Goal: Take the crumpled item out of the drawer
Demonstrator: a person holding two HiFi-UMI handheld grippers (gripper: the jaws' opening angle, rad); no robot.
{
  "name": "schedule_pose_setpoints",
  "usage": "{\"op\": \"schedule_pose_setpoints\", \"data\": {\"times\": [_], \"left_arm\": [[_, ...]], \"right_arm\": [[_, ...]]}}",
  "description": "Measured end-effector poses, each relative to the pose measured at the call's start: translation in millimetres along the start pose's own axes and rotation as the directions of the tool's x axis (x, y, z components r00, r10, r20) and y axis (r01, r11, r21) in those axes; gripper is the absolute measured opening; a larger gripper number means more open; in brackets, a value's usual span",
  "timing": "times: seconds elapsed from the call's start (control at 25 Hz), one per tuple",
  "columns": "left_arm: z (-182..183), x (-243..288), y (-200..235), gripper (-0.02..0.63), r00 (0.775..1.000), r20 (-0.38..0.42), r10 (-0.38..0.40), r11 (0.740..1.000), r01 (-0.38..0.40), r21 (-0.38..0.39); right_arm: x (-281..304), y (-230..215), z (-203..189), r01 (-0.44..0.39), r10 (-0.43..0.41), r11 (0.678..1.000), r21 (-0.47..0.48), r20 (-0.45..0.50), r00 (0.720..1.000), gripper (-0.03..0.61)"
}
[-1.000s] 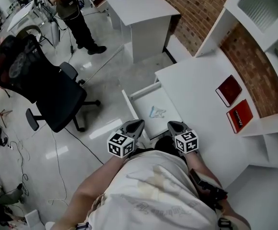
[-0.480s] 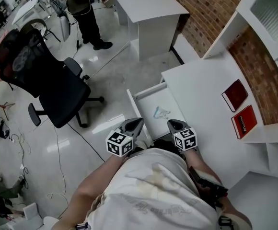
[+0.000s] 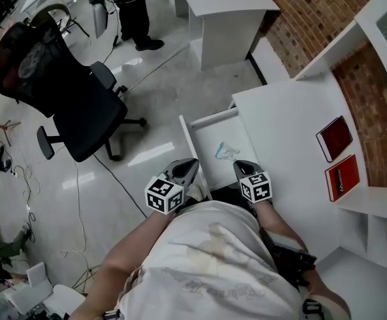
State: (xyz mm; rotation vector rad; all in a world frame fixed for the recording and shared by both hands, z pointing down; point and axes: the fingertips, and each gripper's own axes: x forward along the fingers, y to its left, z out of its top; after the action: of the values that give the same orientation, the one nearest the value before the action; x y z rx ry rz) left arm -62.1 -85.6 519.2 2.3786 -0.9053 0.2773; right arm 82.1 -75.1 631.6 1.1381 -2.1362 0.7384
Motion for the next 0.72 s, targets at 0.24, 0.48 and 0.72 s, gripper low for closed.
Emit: {"op": "schedule_pose_setpoints", "data": {"times": [0.24,0.48,0.72], "left_arm": [[-5,10,5,0.02,1.0,-0.018,0.023,0.999,-0.023,-0.027],[-10,11,12,0.02,0.998,-0.037,0.052,0.997,-0.054,-0.057],[-14,12,22,0.02,0.995,-0.048,0.084,0.992,-0.088,-0.085]], "right_arm": [[22,-8,-6,-0.019,0.014,0.998,-0.058,-0.08,0.997,0.034],[46,-12,-13,-0.047,0.034,0.995,-0.085,-0.148,0.988,0.127],[73,-16,-26,-0.067,0.05,0.996,-0.066,-0.228,0.972,0.183]]}}
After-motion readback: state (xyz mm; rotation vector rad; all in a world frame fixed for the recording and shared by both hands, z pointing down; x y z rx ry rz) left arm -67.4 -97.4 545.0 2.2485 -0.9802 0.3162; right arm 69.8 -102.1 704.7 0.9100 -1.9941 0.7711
